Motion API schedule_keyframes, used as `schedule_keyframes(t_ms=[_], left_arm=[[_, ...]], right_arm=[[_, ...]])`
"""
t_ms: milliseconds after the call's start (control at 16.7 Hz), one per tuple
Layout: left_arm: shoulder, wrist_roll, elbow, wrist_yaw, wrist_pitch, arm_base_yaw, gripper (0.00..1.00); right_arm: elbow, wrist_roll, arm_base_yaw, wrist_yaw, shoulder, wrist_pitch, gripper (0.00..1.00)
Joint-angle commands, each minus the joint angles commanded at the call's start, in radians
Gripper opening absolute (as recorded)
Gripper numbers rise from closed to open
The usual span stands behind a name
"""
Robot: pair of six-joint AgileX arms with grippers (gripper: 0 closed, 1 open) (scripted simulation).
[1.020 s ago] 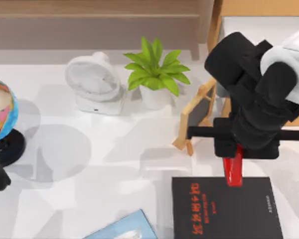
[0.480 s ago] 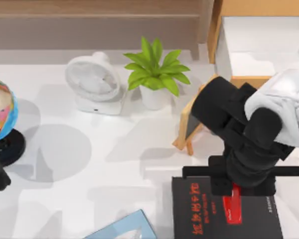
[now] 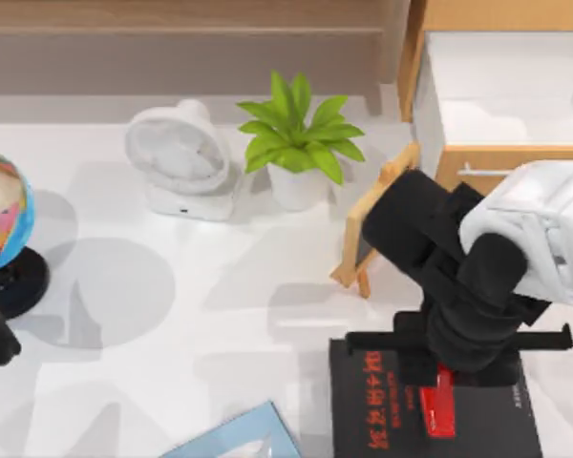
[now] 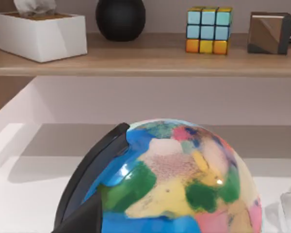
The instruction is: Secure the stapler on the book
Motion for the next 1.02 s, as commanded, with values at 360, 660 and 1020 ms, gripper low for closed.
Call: schedule_keyframes(t_ms=[360, 660, 1020], left_arm=[[0.0, 0.0, 0.0, 0.0, 0.0, 0.0, 1.0], [0.0, 0.0, 0.0, 0.0, 0.0, 0.0, 1.0], [0.0, 0.0, 0.0, 0.0, 0.0, 0.0, 1.0]], right_arm=[[-0.011, -0.001, 0.0, 0.0, 0.006, 0.017, 0.08], [-0.011, -0.001, 0.0, 0.0, 0.006, 0.017, 0.45], [-0.011, -0.001, 0.0, 0.0, 0.006, 0.017, 0.9]])
